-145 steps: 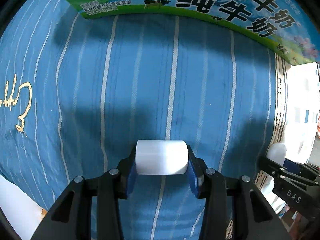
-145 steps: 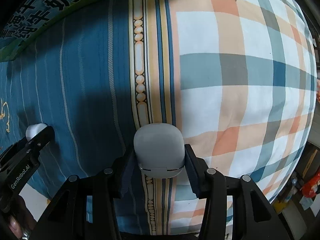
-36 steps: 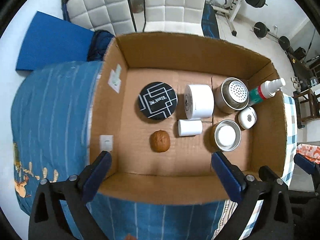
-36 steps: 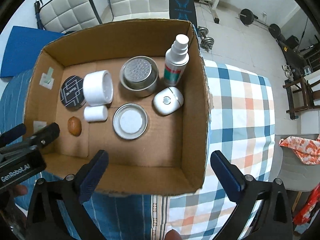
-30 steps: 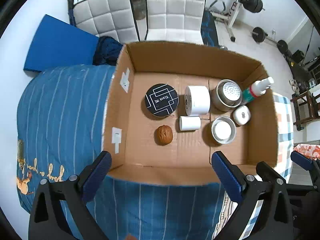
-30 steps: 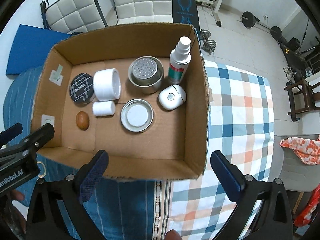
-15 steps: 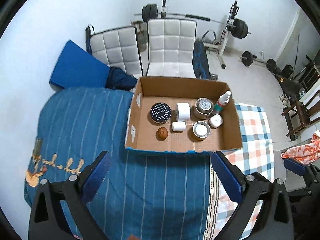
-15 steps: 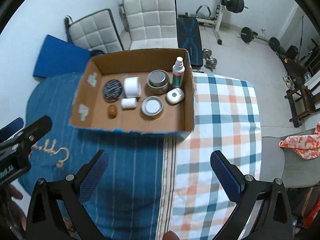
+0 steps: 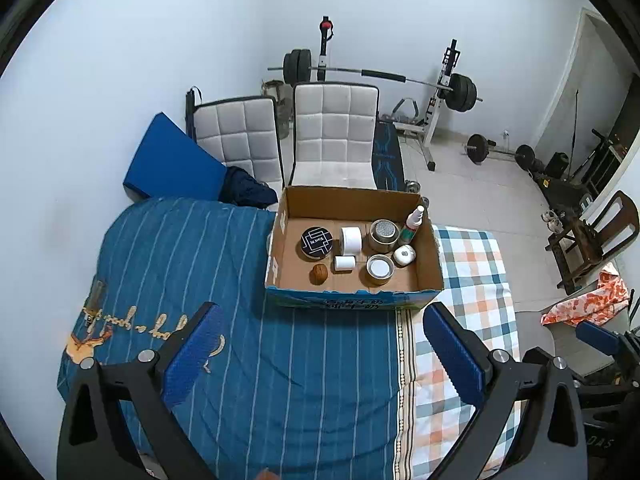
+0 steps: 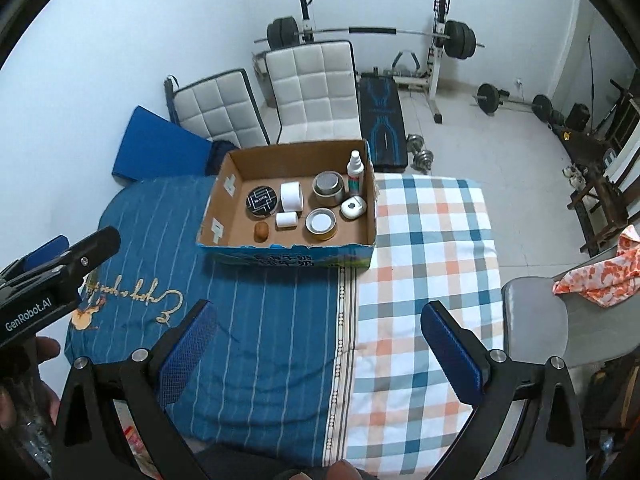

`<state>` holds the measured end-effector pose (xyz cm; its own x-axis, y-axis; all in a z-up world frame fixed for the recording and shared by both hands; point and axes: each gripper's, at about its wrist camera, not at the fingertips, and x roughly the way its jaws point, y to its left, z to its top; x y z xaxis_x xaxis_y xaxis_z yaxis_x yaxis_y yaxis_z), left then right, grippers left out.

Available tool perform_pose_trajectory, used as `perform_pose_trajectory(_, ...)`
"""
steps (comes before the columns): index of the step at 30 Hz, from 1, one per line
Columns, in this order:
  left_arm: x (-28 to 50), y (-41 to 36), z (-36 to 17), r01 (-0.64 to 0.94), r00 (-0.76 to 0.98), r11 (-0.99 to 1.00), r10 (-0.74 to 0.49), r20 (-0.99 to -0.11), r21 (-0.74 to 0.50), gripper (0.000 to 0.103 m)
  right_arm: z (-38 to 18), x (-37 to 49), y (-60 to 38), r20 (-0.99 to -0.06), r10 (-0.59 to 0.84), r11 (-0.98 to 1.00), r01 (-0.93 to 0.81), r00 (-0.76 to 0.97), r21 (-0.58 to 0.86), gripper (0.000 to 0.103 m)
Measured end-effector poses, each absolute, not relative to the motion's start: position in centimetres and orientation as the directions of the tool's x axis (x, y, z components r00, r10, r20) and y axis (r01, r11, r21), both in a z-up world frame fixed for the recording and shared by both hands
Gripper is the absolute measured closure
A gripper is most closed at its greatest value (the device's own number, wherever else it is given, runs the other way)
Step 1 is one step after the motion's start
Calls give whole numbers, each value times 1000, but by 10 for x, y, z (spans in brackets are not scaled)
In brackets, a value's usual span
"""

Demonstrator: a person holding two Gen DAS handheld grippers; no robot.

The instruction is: Organize rigid objects

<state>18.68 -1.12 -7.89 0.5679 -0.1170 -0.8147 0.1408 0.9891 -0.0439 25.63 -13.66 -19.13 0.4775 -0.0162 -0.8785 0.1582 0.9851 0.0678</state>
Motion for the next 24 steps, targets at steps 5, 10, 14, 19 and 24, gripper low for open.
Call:
perform_pose_trajectory(5,167,-8,-58,152,598,987,-130,-791,-47,0,-167,237,-130,-860,-25,988,144,510,57,0)
perform_pose_trajectory(10,156,-7,-43,153,633,987,-128,-763,-39,0,-150,232,-130,-832,-70,986,164,550,25,0)
perform_pose_trajectory(14,153,-7,-41,151,648,988,-126,-751,-35,0,-142,234,-133,-816,-107,982,189,568,2,0)
perform_pose_trajectory(19,155,-8,-45,153,641,988,-124,-758,-32,0,-139,235,-135,-810,-117,980,199,574,0,0)
perform_pose_trajectory(24,154,-8,-48,141,649,990,-96,-755,-5,0,-138,235,-134,-810,-122,979,203,574,-4,0)
